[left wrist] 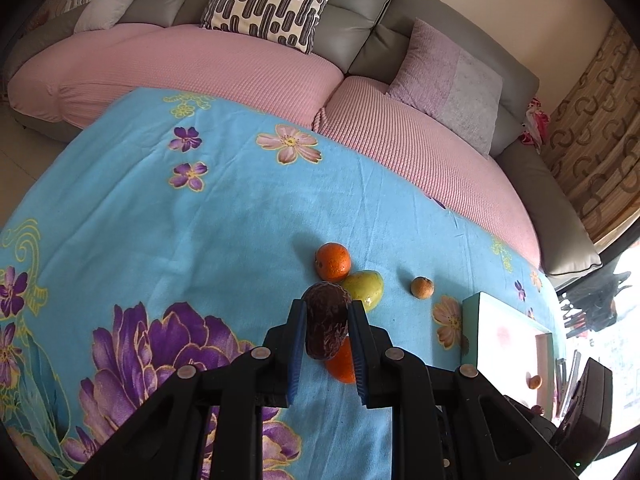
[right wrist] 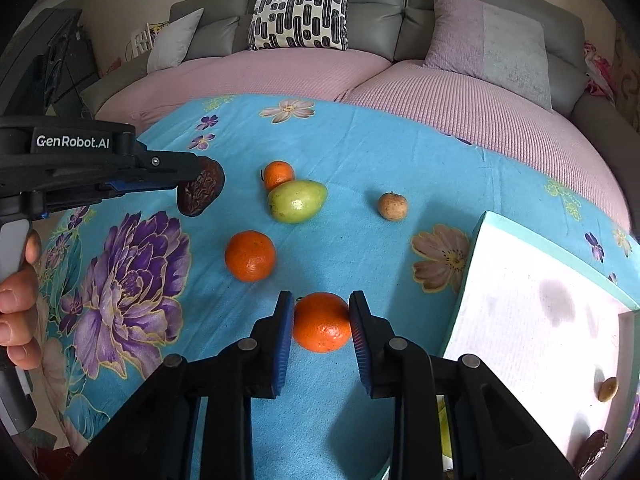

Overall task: Organize fruits
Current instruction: 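Grasp a dark brown date with the left tool while the right tool grasps a tangerine, then lift the date and tangerine and carry both over the white tray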

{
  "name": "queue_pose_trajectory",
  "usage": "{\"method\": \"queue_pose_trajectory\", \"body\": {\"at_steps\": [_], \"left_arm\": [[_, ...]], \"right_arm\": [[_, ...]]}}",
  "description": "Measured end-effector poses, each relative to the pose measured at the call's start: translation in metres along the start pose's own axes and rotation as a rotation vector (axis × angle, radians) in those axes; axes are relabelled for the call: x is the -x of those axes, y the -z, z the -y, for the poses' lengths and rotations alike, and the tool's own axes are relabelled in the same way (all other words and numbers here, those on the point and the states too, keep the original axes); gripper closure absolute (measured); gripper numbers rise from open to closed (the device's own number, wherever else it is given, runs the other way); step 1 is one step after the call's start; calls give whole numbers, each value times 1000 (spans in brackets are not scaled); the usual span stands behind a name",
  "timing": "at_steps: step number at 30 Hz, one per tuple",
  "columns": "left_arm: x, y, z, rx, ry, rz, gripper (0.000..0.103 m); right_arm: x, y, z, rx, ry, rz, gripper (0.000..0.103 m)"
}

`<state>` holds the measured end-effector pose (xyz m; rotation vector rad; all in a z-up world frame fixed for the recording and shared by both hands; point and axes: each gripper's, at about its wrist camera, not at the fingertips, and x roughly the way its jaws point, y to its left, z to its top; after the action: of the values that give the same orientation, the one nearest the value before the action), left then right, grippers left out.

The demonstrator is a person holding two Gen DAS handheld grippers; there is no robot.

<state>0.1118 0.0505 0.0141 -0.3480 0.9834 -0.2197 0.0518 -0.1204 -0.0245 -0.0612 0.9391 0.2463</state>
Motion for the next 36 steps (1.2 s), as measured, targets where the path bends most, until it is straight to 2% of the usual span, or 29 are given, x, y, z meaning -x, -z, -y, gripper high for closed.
{"method": "queue_pose_trajectory", "body": {"at_steps": [2, 8, 15, 20, 25, 31, 36], "left_arm": [[0, 0, 0, 1, 3, 0, 85], [-4, 1, -1, 1, -1, -10, 85], [-29, 6, -11, 21, -65, -96, 83], [-45, 14, -13, 29, -79, -154, 64], [-55, 18, -10, 20, -85, -175, 63], [-59, 19, -11, 25, -92, -184, 65], [-52, 17, -8, 27, -66, -151, 68]], "right_arm": [[-4, 2, 1, 4, 5, -19, 74], [-15, 4, 1, 10, 8, -53, 74], [-19, 4, 1, 18, 9, -55, 73], [-18, 5, 3, 9, 6, -53, 73], [-25, 5, 4, -3, -23, -79, 67], [-33, 8, -2, 33, 4, -106, 66], [-33, 8, 1, 12, -4, -109, 66]]}}
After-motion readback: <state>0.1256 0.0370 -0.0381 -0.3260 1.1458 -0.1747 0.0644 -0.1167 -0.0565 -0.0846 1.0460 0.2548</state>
